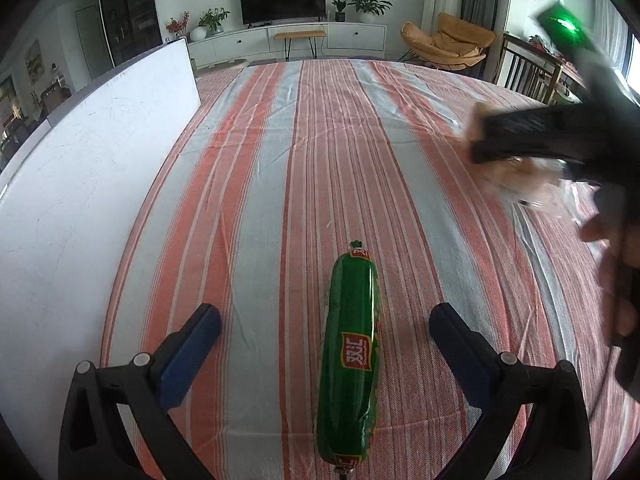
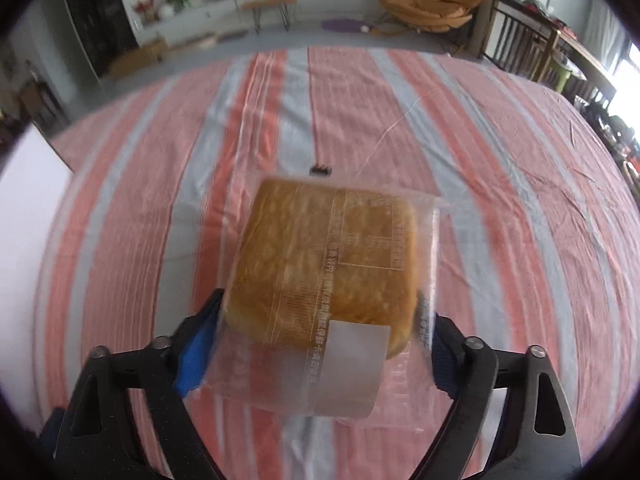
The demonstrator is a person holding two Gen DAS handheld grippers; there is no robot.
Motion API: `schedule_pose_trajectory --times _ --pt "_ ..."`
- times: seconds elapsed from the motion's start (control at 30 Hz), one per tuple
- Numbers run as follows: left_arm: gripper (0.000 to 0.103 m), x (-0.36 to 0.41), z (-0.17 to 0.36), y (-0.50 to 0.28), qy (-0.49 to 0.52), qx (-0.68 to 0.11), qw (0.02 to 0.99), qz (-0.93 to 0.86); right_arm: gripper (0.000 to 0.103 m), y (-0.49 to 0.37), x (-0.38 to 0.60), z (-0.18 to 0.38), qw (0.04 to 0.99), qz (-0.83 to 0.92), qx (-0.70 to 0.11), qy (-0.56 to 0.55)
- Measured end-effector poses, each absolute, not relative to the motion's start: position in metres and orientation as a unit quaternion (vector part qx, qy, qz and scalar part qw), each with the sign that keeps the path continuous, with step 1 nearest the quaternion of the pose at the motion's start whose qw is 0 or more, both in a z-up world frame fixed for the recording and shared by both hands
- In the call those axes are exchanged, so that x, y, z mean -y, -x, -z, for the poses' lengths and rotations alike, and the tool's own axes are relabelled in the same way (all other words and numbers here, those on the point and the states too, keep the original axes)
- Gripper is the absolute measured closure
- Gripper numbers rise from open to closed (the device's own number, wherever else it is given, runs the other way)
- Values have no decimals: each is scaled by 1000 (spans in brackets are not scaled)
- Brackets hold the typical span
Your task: Organize snacks
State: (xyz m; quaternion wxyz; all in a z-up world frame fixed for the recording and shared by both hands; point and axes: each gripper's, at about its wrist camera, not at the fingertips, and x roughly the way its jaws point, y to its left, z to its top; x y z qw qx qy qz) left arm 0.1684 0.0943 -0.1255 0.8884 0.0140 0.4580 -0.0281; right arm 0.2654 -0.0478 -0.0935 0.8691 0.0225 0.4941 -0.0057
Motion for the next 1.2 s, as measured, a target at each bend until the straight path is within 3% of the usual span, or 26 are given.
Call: schedule_pose_trajectory --times 0.43,0.67,1.2 --pt "0 -95 126 -168 -14 -458 888 28 24 -114 100 81 895 -49 -442 33" --pt "0 -95 126 -167 -14 -458 888 28 14 -119 110 112 893 -38 -448 14" --pt "0 -94 126 -171 -14 -458 888 29 12 -120 114 113 894 -32 -447 15"
